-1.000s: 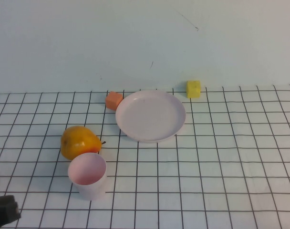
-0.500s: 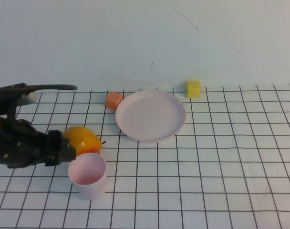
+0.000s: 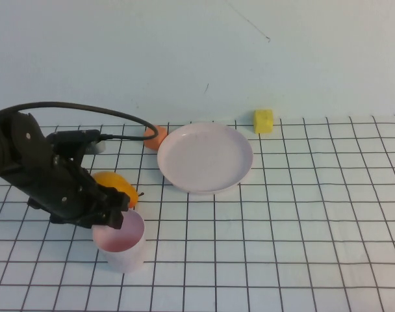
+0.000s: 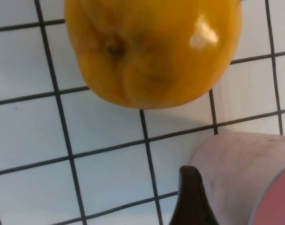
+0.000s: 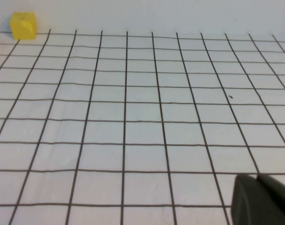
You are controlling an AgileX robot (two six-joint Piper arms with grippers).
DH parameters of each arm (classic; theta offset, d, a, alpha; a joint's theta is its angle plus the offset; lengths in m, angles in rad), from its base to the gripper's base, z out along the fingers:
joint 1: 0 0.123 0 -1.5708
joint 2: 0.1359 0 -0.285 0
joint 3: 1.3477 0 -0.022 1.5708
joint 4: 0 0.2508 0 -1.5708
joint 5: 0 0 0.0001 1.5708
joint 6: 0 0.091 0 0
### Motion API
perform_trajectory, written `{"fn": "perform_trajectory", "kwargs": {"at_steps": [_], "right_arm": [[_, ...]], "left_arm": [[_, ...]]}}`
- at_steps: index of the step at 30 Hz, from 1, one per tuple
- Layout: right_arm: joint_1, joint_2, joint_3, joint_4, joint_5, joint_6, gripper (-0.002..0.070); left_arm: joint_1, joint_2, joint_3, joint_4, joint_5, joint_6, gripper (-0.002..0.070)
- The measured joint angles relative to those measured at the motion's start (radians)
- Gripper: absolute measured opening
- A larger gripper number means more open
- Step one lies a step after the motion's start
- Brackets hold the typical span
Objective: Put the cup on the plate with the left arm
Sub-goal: Pick up the cup from the table, then place the cup on the plate
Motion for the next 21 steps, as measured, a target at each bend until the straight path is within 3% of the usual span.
{"fn": "perform_trajectory", "kwargs": {"at_steps": [3, 8, 10, 16, 21], "right_arm": [[0.000, 0.000, 0.000, 0.000, 0.000, 0.000, -0.0002], [0.000, 0.000, 0.000, 0.000, 0.000, 0.000, -0.0002], [0.000, 0.000, 0.000, 0.000, 0.000, 0.000, -0.0002], [0.000, 0.000, 0.000, 0.000, 0.000, 0.000, -0.0002], [0.000, 0.000, 0.000, 0.000, 0.000, 0.000, -0.0002]], "left_arm": [[0.000, 0.013, -0.004, 0.010, 0.004, -0.005, 0.0356], [0.000, 0.033, -0.004, 0.023, 0.040, 0.029, 0.0105], [0.000, 0.041, -0.004, 0.014, 0.052, 0.051, 0.0048], [-0.001, 0.041, -0.046, -0.142, 0.101, 0.150, 0.0013], [-0.002, 0.050, -0.178, -0.207, 0.034, 0.136, 0.0011]]}}
